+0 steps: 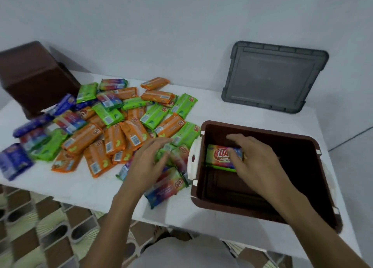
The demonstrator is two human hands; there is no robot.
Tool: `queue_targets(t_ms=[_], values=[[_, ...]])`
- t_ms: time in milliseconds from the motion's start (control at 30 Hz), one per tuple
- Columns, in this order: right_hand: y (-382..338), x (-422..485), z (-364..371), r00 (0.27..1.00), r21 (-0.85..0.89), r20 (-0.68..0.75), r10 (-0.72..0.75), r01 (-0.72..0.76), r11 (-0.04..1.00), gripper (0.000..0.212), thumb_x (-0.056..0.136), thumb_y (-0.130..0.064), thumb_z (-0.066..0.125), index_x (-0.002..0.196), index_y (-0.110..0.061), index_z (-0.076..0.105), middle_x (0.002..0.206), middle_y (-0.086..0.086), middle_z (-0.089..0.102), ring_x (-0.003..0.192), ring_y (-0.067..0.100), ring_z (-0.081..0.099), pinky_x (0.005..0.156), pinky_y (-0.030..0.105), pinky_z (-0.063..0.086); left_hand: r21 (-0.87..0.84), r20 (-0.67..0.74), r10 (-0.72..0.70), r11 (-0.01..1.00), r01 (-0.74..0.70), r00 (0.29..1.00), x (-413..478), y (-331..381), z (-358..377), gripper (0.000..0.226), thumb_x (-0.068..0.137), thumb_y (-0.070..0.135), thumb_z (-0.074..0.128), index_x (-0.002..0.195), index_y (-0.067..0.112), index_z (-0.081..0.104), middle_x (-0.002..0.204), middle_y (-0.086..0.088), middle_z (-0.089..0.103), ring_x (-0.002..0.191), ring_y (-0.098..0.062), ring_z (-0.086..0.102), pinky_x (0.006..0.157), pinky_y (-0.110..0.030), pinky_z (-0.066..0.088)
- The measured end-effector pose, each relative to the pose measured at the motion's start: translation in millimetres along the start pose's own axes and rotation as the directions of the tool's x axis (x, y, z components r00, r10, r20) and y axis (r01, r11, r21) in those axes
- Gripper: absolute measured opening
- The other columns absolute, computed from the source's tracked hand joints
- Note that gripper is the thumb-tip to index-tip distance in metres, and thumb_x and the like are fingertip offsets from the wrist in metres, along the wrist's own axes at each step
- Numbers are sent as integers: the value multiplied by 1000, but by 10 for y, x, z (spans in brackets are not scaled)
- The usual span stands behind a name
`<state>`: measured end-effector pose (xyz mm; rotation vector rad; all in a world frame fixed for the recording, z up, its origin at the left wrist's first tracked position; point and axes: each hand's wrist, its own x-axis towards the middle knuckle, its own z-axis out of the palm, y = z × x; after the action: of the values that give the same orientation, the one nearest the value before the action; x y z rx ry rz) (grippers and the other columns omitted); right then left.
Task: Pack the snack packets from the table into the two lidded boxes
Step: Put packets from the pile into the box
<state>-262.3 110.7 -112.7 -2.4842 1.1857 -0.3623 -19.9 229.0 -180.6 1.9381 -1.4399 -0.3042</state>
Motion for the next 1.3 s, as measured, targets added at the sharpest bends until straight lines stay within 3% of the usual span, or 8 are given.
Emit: queue_targets(t_ms=[67, 233, 367, 533, 667, 867, 1200, 1300], values=[[-372, 14, 76, 993, 35, -48, -104, 106, 994, 34, 94, -28, 58, 128, -25, 58, 104, 1, 63, 90, 19, 62, 76, 30, 48, 74, 30, -34, 997, 32, 999, -20, -262, -189, 33, 96, 22, 59, 129, 28, 58, 121, 7, 58, 104, -4, 52, 84, -16, 42], [-1200, -51, 559, 973, 40, 51, -227, 225, 974, 34, 97, -30, 51, 131, -24, 51, 107, 4, 59, 88, 24, 63, 67, 36, 53, 244, 198, -73, 970, 23, 977, 10, -792, -475, 43, 92, 35, 62, 134, 28, 55, 123, -1, 57, 110, -22, 55, 79, -28, 42], [-1535, -139, 1091, 961, -163, 273, -31, 79, 983, 49, 98, -41, 48, 143, -27, 34, 130, 11, 41, 103, 30, 58, 71, 34, 47, 282, 374, -52, 957, -61, 926, 57, -1003, -506, 58, 87, 53, 62, 140, 37, 45, 123, -1, 52, 108, -22, 54, 79, -34, 49], [-1610, -175, 1478, 894, -289, 410, 180, -59, 955, 74, 89, -54, 58, 148, -23, 26, 152, 20, 12, 127, 39, 37, 98, 41, 46, 370, 397, -9, 917, -151, 918, 129, -1026, -409, 74, 77, 74, 57, 142, 42, 38, 124, 0, 53, 111, -22, 54, 71, -33, 46], [-1624, -170, 1587, 898, -321, 382, 219, -93, 942, 72, 85, -51, 66, 142, -25, 30, 153, 19, 8, 130, 42, 28, 97, 44, 47, 416, 397, -5, 892, -175, 918, 173, -989, -366, 74, 75, 73, 60, 138, 39, 43, 125, 0, 54, 111, -22, 56, 80, -37, 53], [-1663, -178, 1486, 908, -235, 353, 225, -146, 961, 52, 91, -25, 55, 139, -24, 35, 139, 14, 27, 121, 37, 36, 86, 41, 49, 369, 374, 40, 910, -188, 926, 156, -973, -437, 68, 74, 69, 60, 134, 39, 47, 119, 3, 59, 102, -20, 61, 68, -30, 46], [-1561, -183, 599, 993, 74, -29, 117, -115, 991, 13, 98, -19, 55, 106, -16, 65, 92, 3, 66, 79, 15, 63, 66, 32, 56, 226, 222, 42, 970, -93, 974, 151, -655, -1089, 57, 74, 54, 64, 129, 42, 54, 126, 8, 60, 102, -17, 62, 72, -32, 49], [-1355, -209, 305, 982, 252, -130, 138, -102, 962, 16, 95, -21, 61, 108, -22, 69, 91, -25, 62, 85, -5, 64, 62, 14, 56, 108, 137, 47, 992, -62, 989, 142, -454, -1192, 51, 76, 48, 70, 124, 45, 55, 127, 13, 59, 98, -9, 66, 72, -35, 57]])
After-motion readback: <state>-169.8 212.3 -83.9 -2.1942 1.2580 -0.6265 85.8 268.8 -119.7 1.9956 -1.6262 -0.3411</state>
